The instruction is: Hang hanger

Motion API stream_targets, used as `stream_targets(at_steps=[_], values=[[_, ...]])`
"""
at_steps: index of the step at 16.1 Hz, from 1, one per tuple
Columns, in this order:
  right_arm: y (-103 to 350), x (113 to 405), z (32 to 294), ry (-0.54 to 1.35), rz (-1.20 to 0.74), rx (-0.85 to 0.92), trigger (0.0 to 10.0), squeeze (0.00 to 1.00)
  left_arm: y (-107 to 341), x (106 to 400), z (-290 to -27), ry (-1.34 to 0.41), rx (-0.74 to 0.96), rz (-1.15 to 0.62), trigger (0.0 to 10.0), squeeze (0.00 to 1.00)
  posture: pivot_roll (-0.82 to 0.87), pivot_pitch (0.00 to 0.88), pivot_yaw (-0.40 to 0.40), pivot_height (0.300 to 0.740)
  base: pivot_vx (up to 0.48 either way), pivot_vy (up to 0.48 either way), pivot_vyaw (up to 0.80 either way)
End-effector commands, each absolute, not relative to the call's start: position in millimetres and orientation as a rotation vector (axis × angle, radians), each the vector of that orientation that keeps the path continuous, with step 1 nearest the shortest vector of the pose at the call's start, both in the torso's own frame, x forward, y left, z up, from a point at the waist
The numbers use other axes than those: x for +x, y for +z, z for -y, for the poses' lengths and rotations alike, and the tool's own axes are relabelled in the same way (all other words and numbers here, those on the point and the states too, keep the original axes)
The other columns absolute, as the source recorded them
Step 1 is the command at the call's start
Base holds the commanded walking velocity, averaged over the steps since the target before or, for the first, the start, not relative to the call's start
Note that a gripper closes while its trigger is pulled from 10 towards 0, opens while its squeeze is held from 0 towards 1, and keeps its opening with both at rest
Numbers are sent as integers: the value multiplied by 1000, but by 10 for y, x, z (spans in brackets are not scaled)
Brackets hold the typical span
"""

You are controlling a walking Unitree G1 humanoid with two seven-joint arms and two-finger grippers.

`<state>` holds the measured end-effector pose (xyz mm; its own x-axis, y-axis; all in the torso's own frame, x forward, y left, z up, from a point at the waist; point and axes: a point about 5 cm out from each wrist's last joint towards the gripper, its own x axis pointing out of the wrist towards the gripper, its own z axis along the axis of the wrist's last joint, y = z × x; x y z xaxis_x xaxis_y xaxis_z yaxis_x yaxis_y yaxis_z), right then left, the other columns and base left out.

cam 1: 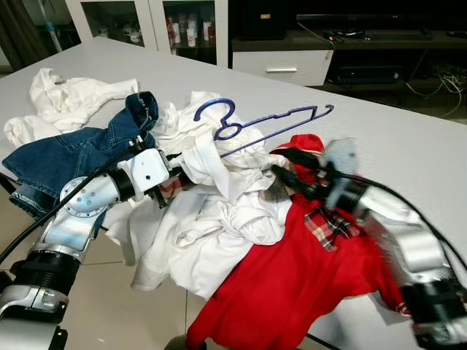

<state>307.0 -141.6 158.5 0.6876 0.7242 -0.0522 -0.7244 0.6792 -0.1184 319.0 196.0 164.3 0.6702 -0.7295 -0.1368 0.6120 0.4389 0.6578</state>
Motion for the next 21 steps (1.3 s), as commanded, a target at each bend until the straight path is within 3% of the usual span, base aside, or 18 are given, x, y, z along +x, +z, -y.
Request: stream_targets(at_steps=[1,2,13,14,15,21], values=[[1569,3126,1377,796,-31,-147,10000,459,1717,3218,-1965,-827,747,206,0,0,74,0,24,740,0,0,0],[1520,3158,1320,786,-62,-153,10000,0,1717,3219,-1958,-829,748,208,0,0,74,0,24,740,0,0,0],[1319,3492,1223,560,-202,-155,10000,0,1711,3216,-1938,-835,749,216,0,0,81,0,15,740,0,0,0],[1316,3495,1210,569,-201,-148,3922,0,1707,3214,-1935,-835,748,216,0,0,81,0,15,740,0,0,0],[1343,3499,1199,574,-182,-128,0,0,1704,3213,-1935,-835,748,216,0,0,81,0,14,740,0,0,0],[1455,3538,1346,507,-130,-47,0,0,1692,3212,-1933,-827,744,218,0,0,76,0,12,740,0,0,0]])
